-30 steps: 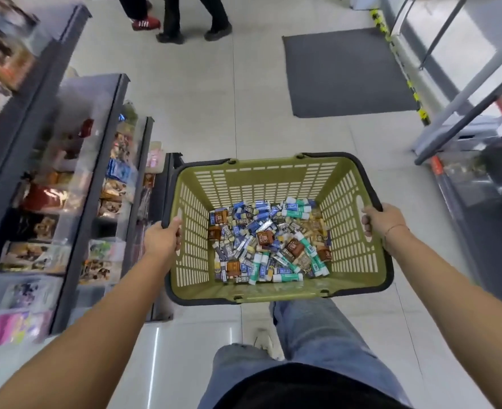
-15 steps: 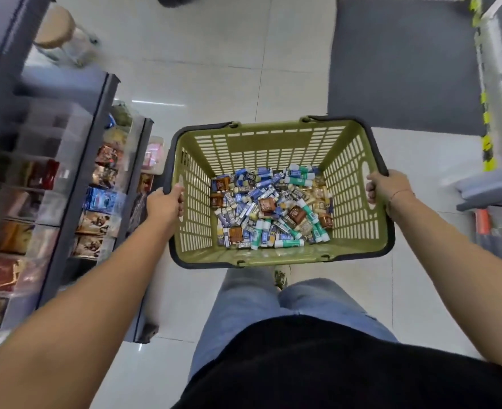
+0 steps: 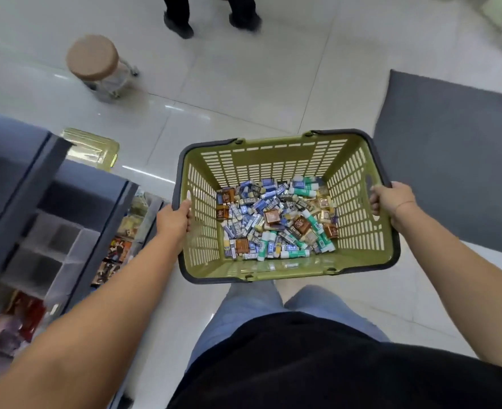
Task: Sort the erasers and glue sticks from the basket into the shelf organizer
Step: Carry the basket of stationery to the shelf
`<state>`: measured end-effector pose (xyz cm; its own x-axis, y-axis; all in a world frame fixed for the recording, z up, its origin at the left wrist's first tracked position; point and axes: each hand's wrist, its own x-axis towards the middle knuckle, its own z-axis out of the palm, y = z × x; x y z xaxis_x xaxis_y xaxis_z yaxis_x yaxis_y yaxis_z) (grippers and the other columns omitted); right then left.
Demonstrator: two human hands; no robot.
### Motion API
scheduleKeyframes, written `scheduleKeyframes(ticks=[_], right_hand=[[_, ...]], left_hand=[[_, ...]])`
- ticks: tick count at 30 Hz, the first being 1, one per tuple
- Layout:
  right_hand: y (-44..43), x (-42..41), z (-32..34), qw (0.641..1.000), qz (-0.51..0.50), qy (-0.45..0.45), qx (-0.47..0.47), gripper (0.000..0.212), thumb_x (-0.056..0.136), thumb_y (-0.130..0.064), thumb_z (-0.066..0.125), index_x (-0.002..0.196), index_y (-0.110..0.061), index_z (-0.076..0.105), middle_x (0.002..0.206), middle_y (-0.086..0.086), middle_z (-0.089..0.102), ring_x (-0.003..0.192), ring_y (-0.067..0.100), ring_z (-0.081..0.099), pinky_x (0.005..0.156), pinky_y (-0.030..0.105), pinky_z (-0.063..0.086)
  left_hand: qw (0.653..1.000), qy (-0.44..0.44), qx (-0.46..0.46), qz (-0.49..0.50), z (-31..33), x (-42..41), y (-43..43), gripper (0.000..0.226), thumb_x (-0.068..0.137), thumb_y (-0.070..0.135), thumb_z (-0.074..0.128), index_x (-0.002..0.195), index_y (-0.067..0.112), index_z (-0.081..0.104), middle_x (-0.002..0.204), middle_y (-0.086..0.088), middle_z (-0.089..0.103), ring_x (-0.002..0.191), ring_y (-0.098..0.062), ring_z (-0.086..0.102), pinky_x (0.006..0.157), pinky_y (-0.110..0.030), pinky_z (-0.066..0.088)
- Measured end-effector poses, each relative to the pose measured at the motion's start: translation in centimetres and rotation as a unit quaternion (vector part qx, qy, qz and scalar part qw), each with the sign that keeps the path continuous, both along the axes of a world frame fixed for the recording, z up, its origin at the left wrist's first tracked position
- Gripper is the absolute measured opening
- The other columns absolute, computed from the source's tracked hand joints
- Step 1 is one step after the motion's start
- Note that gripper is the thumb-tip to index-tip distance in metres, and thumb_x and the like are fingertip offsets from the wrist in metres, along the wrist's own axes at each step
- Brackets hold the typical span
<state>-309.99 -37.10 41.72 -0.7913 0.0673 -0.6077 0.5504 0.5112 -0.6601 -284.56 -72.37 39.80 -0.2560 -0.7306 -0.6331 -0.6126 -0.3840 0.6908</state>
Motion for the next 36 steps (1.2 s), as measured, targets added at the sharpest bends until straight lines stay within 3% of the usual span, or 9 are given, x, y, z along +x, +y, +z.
scheduleKeyframes(ticks=[6, 14, 20, 29, 36], right_hand=[[-9.8, -14.2, 0.9, 0.999, 0.047, -0.006, -0.007, 0.016, 0.092, -0.012, 0.051, 0.076, -0.013, 0.049, 0.063, 0.006, 0.049, 0.045, 0.016, 0.040, 0.044, 0.026, 0.039], [-24.8, -32.3, 0.5, 0.985, 0.169, -0.017, -0.011, 0.016, 0.094, -0.010, 0.048, 0.078, -0.011, 0.052, 0.062, 0.006, 0.048, 0.047, 0.017, 0.039, 0.038, 0.021, 0.038], [-38.4, -43.2, 1.7, 0.959, 0.283, -0.010, -0.013, 0.020, 0.094, -0.008, 0.046, 0.075, -0.011, 0.050, 0.062, 0.007, 0.048, 0.047, 0.018, 0.038, 0.045, 0.026, 0.037], [-61.2, -50.9, 0.7, 0.899, 0.437, -0.002, -0.004, 0.022, 0.094, -0.011, 0.048, 0.072, -0.013, 0.049, 0.061, 0.007, 0.049, 0.045, 0.019, 0.039, 0.045, 0.027, 0.037], [-76.8, -52.9, 0.5, 0.875, 0.483, -0.022, 0.005, 0.020, 0.095, -0.009, 0.047, 0.075, -0.011, 0.050, 0.062, 0.007, 0.048, 0.047, 0.019, 0.037, 0.048, 0.027, 0.036]], left_hand=[[0.999, 0.000, -0.001, 0.042, 0.8, -10.6, -7.2, 0.022, 0.094, 0.028, 0.059, 0.096, 0.006, 0.063, 0.064, -0.001, 0.055, 0.048, -0.013, 0.046, 0.048, -0.027, 0.041], [0.987, -0.002, -0.012, 0.160, 0.2, -22.6, -14.8, 0.022, 0.096, 0.023, 0.057, 0.078, 0.008, 0.056, 0.065, -0.005, 0.052, 0.050, -0.015, 0.043, 0.049, -0.028, 0.040], [0.964, -0.005, -0.018, 0.264, 0.3, -28.7, -19.6, 0.017, 0.095, 0.020, 0.056, 0.086, 0.006, 0.058, 0.067, -0.007, 0.054, 0.051, -0.016, 0.045, 0.051, -0.029, 0.041], [0.905, 0.005, -0.012, 0.426, -1.1, -33.0, -28.2, 0.012, 0.094, 0.018, 0.056, 0.090, 0.007, 0.057, 0.064, -0.004, 0.052, 0.049, -0.013, 0.043, 0.048, -0.025, 0.039], [0.869, -0.010, -0.004, 0.494, -1.2, -34.8, -38.8, 0.017, 0.092, 0.023, 0.060, 0.095, 0.006, 0.060, 0.066, -0.005, 0.056, 0.050, -0.013, 0.045, 0.050, -0.028, 0.041]])
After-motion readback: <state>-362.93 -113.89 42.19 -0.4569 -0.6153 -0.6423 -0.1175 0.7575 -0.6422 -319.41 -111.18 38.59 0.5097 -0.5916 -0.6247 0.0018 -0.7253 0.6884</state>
